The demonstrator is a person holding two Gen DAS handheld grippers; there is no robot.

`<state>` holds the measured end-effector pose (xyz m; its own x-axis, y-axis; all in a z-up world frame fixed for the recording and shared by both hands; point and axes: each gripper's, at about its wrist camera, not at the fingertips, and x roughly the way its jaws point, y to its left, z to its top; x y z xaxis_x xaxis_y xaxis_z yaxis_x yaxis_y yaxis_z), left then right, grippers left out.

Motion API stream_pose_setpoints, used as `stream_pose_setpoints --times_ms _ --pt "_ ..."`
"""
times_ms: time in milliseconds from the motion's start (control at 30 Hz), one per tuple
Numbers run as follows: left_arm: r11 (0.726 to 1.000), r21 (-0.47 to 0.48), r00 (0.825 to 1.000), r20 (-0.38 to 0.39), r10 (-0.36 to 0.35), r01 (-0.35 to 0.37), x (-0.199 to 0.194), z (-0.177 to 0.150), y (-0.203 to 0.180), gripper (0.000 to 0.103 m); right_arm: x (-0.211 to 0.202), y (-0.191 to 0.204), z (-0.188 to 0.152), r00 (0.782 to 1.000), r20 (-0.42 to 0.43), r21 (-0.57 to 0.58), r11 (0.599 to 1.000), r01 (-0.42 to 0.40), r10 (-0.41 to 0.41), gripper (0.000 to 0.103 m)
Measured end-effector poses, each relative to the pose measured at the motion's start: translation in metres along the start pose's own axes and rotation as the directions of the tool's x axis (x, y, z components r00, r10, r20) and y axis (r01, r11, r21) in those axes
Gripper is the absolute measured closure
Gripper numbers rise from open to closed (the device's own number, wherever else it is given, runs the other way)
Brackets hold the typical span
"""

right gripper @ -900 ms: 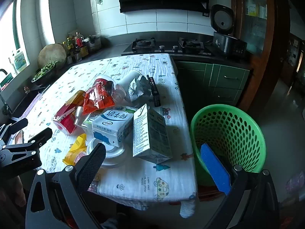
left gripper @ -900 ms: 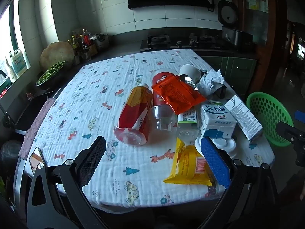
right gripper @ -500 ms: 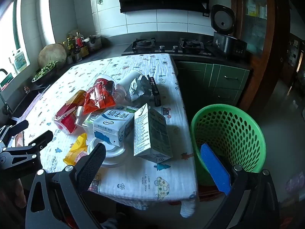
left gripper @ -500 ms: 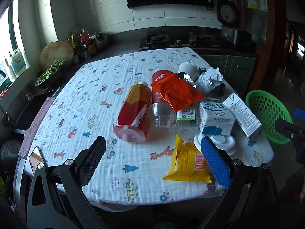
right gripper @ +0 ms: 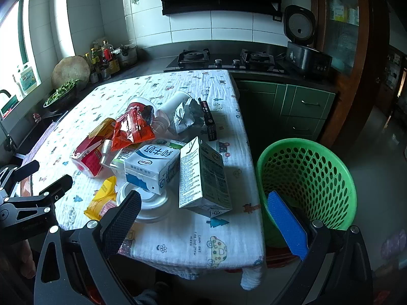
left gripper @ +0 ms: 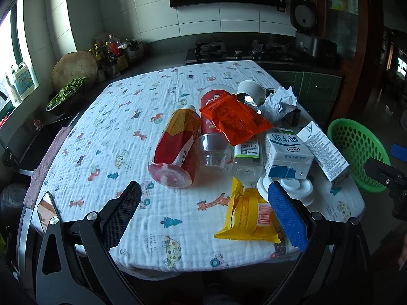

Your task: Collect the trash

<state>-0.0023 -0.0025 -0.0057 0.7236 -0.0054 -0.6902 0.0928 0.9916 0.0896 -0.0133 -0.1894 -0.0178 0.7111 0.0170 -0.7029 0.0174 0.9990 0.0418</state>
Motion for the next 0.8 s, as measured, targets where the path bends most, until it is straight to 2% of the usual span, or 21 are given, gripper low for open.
stream_pose_setpoints --times_ms 800 --pt "1.000 0.000 1.000 -0.014 -0.001 0.001 0.0058 0.0002 -0.0034 0.005 0.0059 -0.0008 0.0004 1.000 -0.011 0.006 1.000 -0.005 0.005 0.006"
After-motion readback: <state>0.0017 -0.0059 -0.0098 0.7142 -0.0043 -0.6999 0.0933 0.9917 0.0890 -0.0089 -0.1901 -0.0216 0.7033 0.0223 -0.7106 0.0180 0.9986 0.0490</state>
